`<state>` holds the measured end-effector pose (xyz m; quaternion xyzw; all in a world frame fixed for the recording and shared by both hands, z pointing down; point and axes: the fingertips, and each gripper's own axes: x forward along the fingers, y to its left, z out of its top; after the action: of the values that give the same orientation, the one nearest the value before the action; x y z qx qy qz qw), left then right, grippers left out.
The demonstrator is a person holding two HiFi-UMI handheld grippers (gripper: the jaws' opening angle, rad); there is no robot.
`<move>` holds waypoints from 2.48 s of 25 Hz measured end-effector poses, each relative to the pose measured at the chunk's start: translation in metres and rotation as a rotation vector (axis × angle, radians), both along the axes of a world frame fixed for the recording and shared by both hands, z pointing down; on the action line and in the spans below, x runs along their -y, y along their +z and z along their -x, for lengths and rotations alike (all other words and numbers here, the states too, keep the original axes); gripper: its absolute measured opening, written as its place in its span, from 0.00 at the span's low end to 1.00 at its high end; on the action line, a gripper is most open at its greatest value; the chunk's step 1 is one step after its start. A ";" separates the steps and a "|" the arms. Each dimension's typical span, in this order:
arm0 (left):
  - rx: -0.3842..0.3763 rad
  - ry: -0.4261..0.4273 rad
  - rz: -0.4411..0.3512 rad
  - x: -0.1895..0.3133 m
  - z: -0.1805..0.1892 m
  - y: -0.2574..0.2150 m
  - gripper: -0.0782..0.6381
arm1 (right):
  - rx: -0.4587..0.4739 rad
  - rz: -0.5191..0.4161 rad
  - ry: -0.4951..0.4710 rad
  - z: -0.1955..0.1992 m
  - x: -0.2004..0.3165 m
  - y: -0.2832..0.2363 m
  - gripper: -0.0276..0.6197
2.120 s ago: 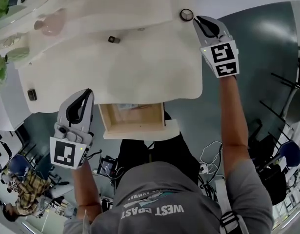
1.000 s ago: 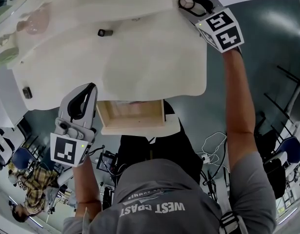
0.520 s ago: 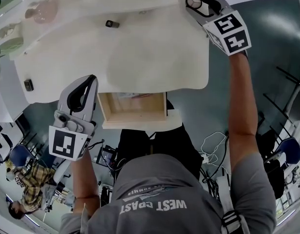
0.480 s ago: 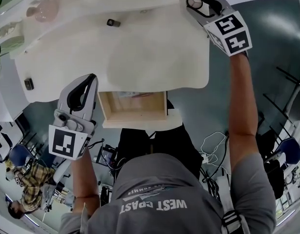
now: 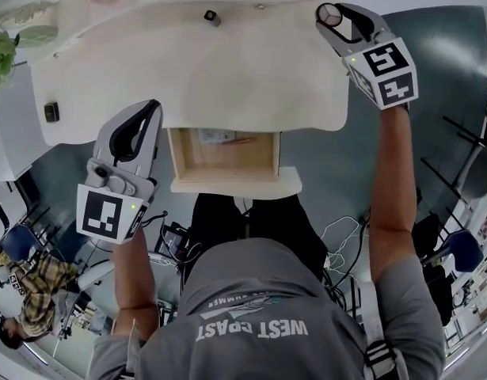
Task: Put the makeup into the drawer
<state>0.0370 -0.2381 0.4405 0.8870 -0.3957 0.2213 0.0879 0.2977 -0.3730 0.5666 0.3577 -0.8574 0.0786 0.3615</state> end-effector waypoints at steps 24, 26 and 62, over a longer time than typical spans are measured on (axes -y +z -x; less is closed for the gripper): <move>-0.048 -0.113 -0.084 -0.064 0.110 -0.038 0.11 | 0.009 0.018 -0.059 0.115 -0.110 -0.060 0.38; -0.052 -0.121 -0.086 -0.070 0.116 -0.038 0.11 | 0.015 0.030 -0.068 0.124 -0.119 -0.059 0.38; -0.110 -0.262 0.018 -0.133 0.230 0.091 0.11 | -0.005 0.341 -0.386 0.306 -0.261 0.101 0.38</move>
<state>-0.1928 -0.1048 0.5313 0.8376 -0.5009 0.1627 0.1453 -0.0084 -0.1125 0.6675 0.1212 -0.8833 0.1507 0.4270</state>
